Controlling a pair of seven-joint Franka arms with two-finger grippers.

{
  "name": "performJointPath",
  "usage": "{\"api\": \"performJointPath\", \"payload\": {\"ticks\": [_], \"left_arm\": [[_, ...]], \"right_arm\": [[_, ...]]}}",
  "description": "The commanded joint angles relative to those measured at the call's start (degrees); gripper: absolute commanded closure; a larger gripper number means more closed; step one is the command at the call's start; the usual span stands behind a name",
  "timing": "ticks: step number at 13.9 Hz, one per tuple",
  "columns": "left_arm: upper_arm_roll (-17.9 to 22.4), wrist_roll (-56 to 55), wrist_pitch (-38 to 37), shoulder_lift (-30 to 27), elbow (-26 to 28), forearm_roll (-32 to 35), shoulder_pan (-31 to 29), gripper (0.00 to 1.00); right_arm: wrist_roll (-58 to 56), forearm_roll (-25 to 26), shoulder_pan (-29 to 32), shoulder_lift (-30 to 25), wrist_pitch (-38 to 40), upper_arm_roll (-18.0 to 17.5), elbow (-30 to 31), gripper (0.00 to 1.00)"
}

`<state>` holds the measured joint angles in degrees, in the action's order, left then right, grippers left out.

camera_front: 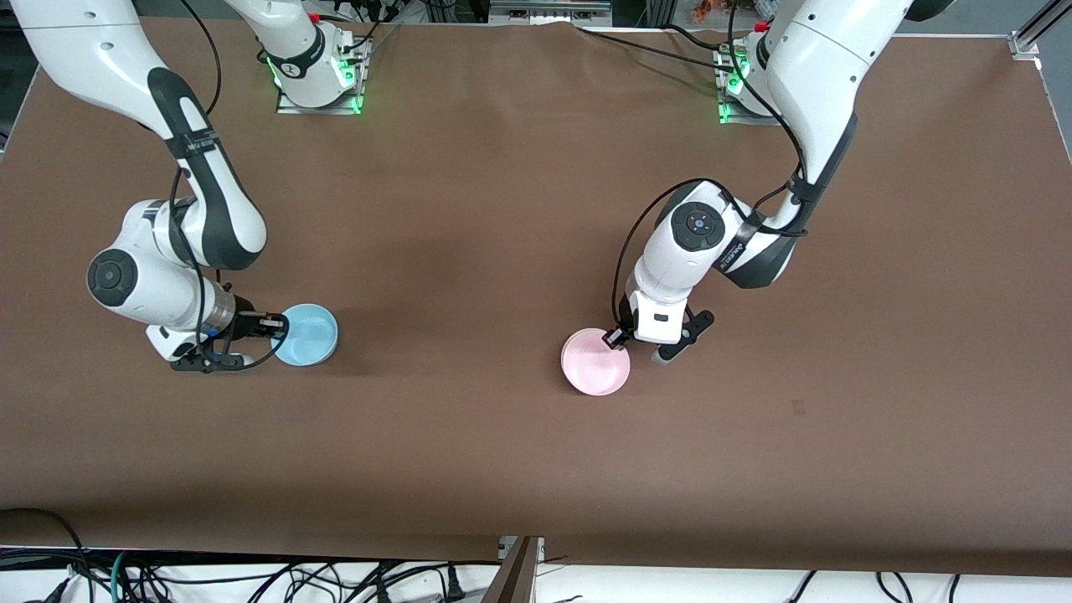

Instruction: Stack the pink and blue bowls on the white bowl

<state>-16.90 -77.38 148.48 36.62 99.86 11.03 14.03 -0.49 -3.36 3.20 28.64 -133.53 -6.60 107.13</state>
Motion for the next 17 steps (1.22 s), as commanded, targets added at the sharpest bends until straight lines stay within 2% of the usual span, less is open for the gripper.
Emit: {"api": "performJointPath", "payload": {"ticks": [1, 3, 7, 8, 9, 11, 14, 17], "left_arm": [[0.6, -1.5, 0.4, 1.3, -1.4, 1.7, 0.6, 1.00], [0.6, -1.5, 1.1, 1.9, -1.4, 2.7, 0.6, 1.00], [0.6, -1.6, 1.1, 2.1, -1.4, 2.9, 0.6, 1.00], [0.6, -1.6, 1.1, 2.2, -1.4, 2.9, 0.6, 0.89], [0.6, -1.6, 1.1, 2.3, -1.4, 2.9, 0.6, 0.71], [0.7, -1.6, 1.1, 2.2, -1.5, 3.5, 0.6, 0.59], [0.7, -2.0, 1.0, 1.7, -3.1, 3.6, 0.4, 0.57], [0.7, -1.9, -0.9, -0.7, -4.9, 3.7, -0.7, 0.59]], "right_arm": [[-0.1, -0.7, 0.4, -1.4, 2.8, -2.5, -1.1, 1.00], [0.7, -0.7, 0.3, -1.9, 3.6, -4.6, -1.6, 1.00], [9.3, -0.7, 0.3, -2.2, 3.7, -8.2, -2.4, 1.00], [10.8, -0.7, 0.2, -2.2, 3.7, -9.0, -2.5, 1.00], [11.8, -0.6, 0.2, -2.2, 3.6, -9.5, -2.5, 1.00], [12.8, -0.6, 0.1, -2.1, 3.5, -10.6, -2.5, 1.00], [13.3, -0.6, -0.1, -1.9, 3.5, -12.7, -3.4, 1.00], [18.3, -0.6, -2.2, -1.4, 3.3, -13.0, -5.0, 1.00]]}}
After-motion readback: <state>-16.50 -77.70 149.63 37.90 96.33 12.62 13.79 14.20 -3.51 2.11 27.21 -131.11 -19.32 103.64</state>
